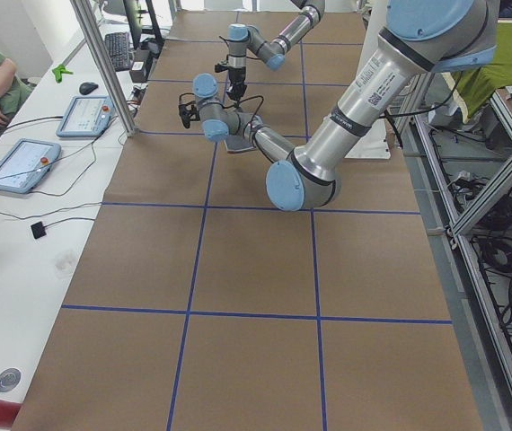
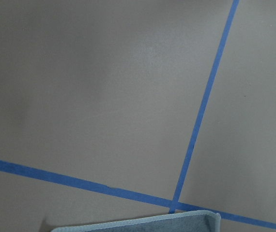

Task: Fold towel twice with both arms
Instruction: 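Grasp the strip's end with the right gripper and fold it toward the robot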

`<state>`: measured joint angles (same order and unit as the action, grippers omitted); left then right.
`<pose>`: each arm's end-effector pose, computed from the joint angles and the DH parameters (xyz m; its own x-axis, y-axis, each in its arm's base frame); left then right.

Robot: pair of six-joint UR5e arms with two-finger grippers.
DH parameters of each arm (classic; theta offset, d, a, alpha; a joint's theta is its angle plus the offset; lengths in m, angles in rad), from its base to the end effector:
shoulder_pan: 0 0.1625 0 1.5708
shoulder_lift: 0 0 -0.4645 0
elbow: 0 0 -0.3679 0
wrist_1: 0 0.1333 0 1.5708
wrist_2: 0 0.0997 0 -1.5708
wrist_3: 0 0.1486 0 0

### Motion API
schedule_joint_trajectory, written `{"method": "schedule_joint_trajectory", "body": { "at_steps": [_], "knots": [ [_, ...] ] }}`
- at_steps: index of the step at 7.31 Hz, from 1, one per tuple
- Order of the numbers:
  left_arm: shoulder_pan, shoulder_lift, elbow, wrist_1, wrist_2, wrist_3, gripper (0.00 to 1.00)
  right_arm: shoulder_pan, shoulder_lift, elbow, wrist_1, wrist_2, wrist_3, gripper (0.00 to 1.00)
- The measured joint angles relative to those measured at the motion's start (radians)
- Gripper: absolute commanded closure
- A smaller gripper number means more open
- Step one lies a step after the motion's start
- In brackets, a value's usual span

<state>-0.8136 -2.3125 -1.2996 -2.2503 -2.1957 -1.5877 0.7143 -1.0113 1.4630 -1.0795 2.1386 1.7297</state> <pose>0.5106 -0.6078 0.2964 0.2768 -0.3128 -0.9086 0.2273 0.9400 -0.2544 -0.5222 -0.5235 0.3885 0.4028 0.5258 0.7491 -0.2909 0.8496 -0.4400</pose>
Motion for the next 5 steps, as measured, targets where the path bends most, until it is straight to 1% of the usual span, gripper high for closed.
{"method": "schedule_joint_trajectory", "body": {
  "at_steps": [1, 2, 4, 5],
  "knots": [
    [0.0, 0.0, 0.0, 0.0, 0.0, 0.0, 0.0, 0.007, -0.028, 0.029, 0.002, 0.031, -0.001, 1.0],
    [0.0, 0.001, 0.0, 0.0, 0.001, 0.0, 0.0, -0.007, -0.063, 0.091, 0.001, 0.067, 0.001, 1.0],
    [-0.002, 0.007, 0.0, 0.0, 0.002, 0.0, 0.0, -0.104, -0.112, 0.232, -0.005, 0.137, 0.041, 1.0],
    [-0.004, 0.015, -0.002, -0.001, 0.003, 0.0, 0.0, -0.173, -0.098, 0.267, -0.005, 0.141, 0.093, 0.95]
  ]
}}
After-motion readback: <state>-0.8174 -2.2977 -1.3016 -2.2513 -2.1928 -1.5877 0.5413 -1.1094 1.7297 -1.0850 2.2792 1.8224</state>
